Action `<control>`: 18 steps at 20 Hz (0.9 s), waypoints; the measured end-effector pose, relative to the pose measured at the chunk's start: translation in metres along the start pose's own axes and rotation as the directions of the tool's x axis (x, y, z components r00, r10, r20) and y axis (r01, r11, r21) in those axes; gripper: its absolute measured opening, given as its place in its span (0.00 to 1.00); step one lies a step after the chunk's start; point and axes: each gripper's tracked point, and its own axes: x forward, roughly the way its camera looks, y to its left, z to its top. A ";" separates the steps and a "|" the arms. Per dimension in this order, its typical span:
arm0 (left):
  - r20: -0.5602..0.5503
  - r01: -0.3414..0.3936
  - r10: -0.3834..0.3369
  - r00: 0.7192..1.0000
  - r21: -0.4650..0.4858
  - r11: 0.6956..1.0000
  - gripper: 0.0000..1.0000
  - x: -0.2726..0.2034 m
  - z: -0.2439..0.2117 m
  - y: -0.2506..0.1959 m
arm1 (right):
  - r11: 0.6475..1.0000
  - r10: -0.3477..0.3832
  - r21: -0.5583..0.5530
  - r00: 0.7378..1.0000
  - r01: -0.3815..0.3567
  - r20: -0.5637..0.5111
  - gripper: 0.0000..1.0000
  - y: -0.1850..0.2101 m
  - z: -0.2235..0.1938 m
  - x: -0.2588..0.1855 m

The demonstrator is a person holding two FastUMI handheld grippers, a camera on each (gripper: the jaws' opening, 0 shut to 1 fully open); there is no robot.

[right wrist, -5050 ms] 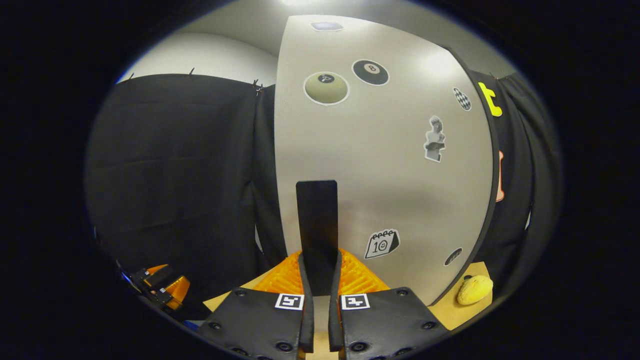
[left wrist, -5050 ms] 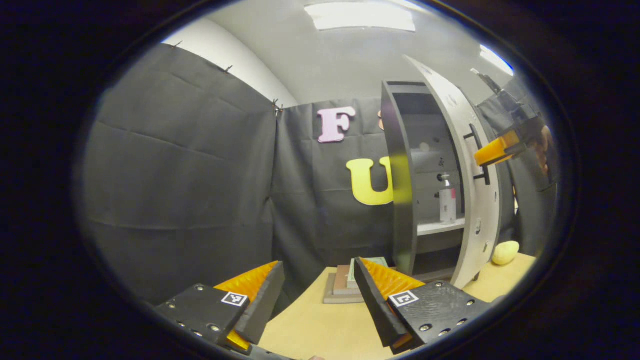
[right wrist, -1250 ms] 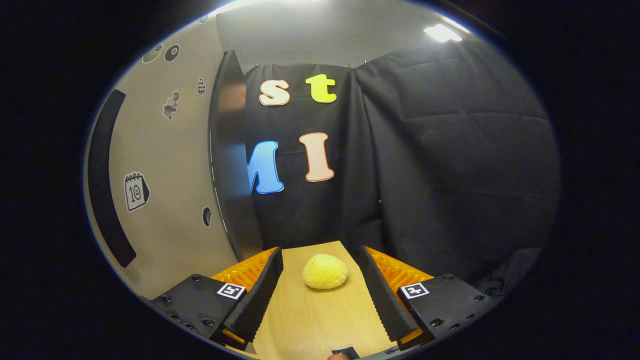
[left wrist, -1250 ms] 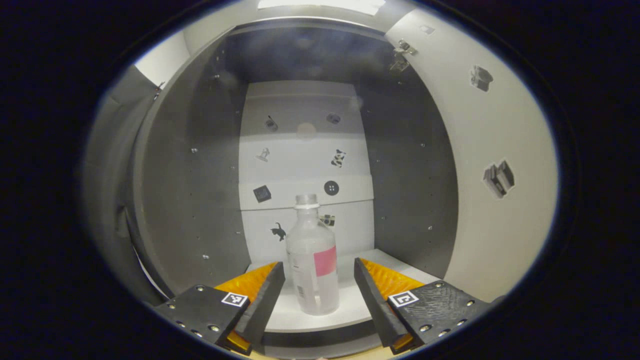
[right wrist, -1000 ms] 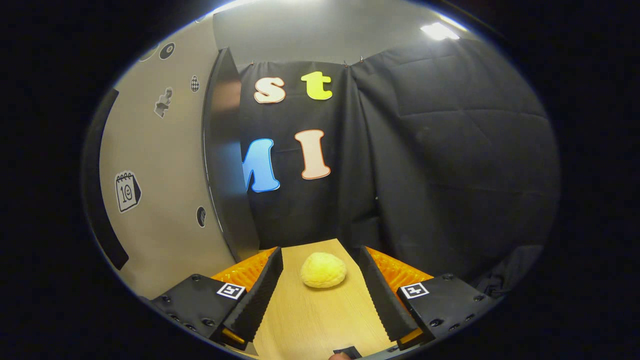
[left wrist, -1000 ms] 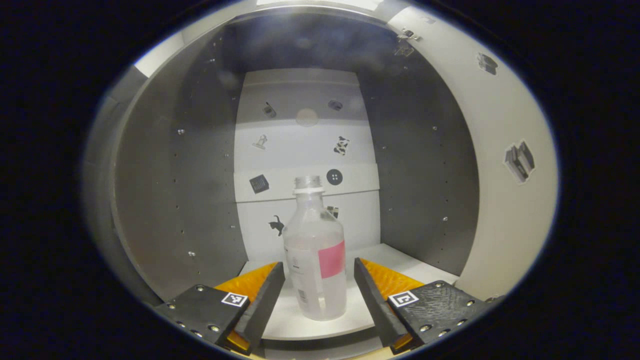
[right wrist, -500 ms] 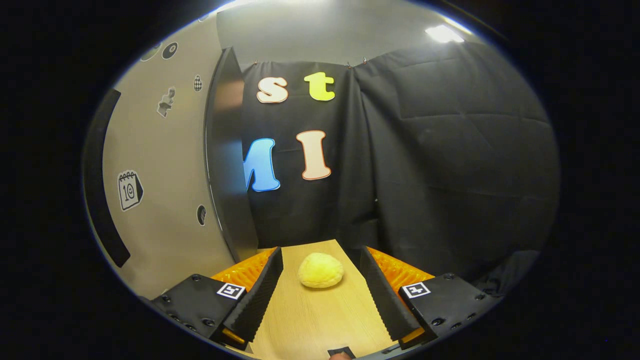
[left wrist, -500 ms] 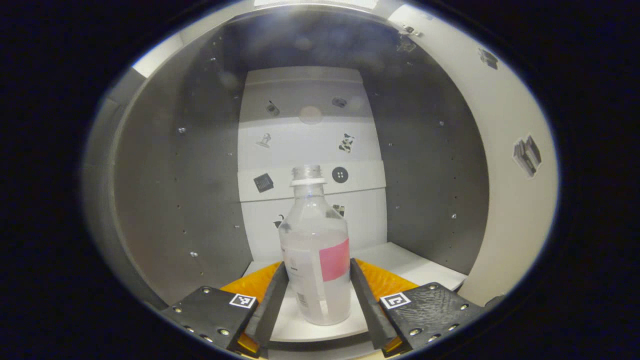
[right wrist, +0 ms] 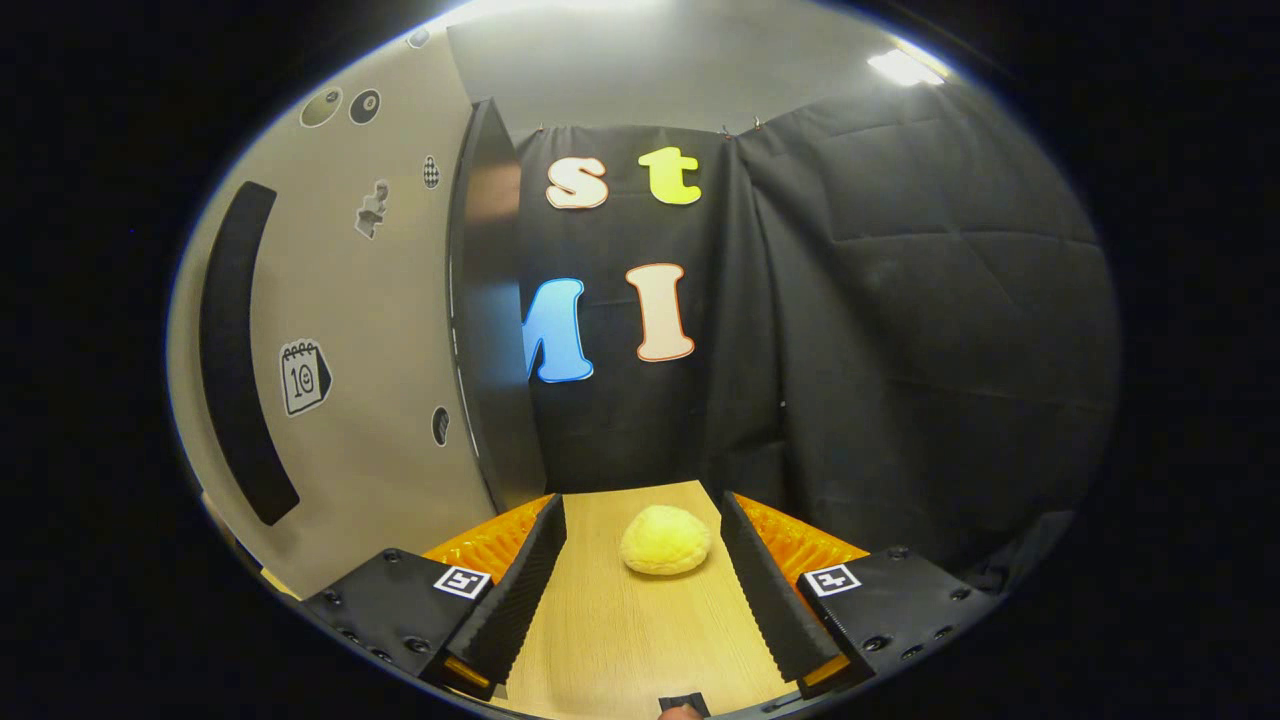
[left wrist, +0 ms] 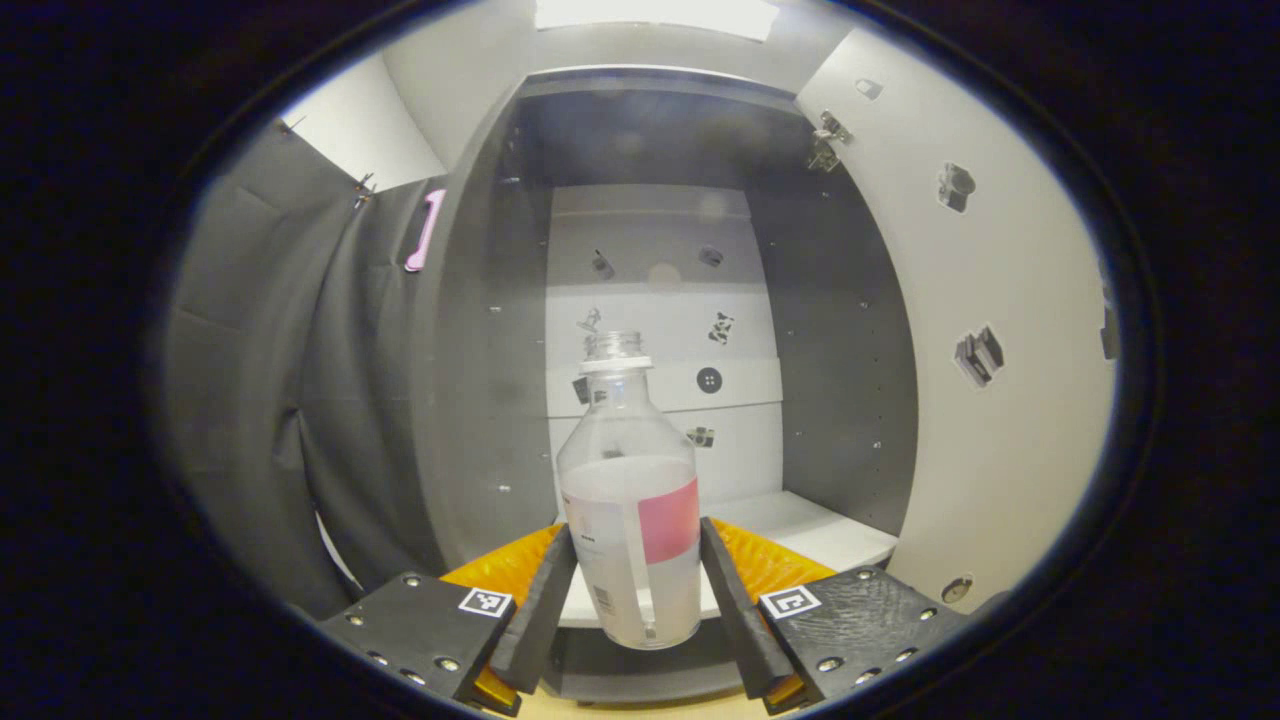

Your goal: Open the cabinet door with the right hand, grasp the bottle in the cabinet with the left hand and place it on the coaster, then close the cabinet door with the right hand.

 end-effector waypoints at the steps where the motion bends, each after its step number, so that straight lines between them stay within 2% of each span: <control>1: 0.002 -0.012 0.012 1.000 0.001 1.000 0.72 -0.010 -0.003 0.004 | 1.000 0.007 -0.004 1.000 -0.007 0.004 0.93 0.001 0.000 -0.001; 3: 0.002 -0.042 0.042 0.999 0.008 0.999 0.72 -0.033 -0.011 0.015 | 1.000 0.029 -0.001 0.999 -0.029 0.013 0.93 0.004 0.002 -0.003; 4: -0.001 -0.059 0.059 0.998 0.012 0.998 0.72 -0.043 -0.015 0.019 | 0.999 0.041 0.003 0.999 -0.041 0.021 0.98 0.005 0.004 -0.005; 5: -0.004 -0.074 0.074 0.997 0.013 0.997 0.72 -0.054 -0.020 0.024 | 0.999 0.052 0.006 0.998 -0.053 0.030 0.98 0.007 0.005 -0.007; 6: -0.006 -0.086 0.086 0.996 0.011 0.996 0.72 -0.063 -0.023 0.027 | 0.998 0.062 0.010 0.997 -0.063 0.037 0.93 0.008 0.005 -0.008; 9: -0.018 -0.116 0.116 0.993 -0.005 0.993 0.72 -0.091 -0.037 0.036 | 0.995 0.095 0.014 0.994 -0.096 0.049 0.93 0.012 0.004 -0.012; 10: -0.020 -0.130 0.130 0.991 -0.009 0.991 0.72 -0.101 -0.041 0.039 | 0.995 0.102 0.006 0.994 -0.102 0.045 0.98 0.013 0.003 -0.014; 11: -0.023 -0.142 0.142 0.990 -0.014 0.990 0.72 -0.110 -0.045 0.042 | 0.994 0.106 -0.004 0.993 -0.106 0.045 0.98 0.013 0.001 -0.015; 12: -0.023 -0.151 0.151 0.988 -0.019 0.988 0.72 -0.119 -0.048 0.044 | 0.994 0.108 -0.014 0.993 -0.108 0.045 0.98 0.013 0.000 -0.016; 13: -0.024 -0.158 0.158 0.987 -0.024 0.987 0.72 -0.129 -0.054 0.046 | 0.994 0.112 -0.022 0.993 -0.111 0.044 0.93 0.013 -0.001 -0.016; 14: -0.025 -0.167 0.166 0.986 -0.028 0.986 0.72 -0.139 -0.059 0.047 | 0.993 0.114 -0.025 0.992 -0.113 0.045 0.98 0.013 -0.002 -0.017; 15: -0.031 -0.179 0.178 0.984 -0.037 0.983 0.72 -0.149 -0.069 0.048 | 0.993 0.118 -0.023 0.992 -0.117 0.045 0.93 0.013 -0.004 -0.018; 18: -0.061 -0.219 0.216 0.975 -0.046 0.975 0.72 -0.173 -0.099 0.057 | 0.991 0.131 -0.020 0.990 -0.131 0.042 0.93 0.015 -0.008 -0.019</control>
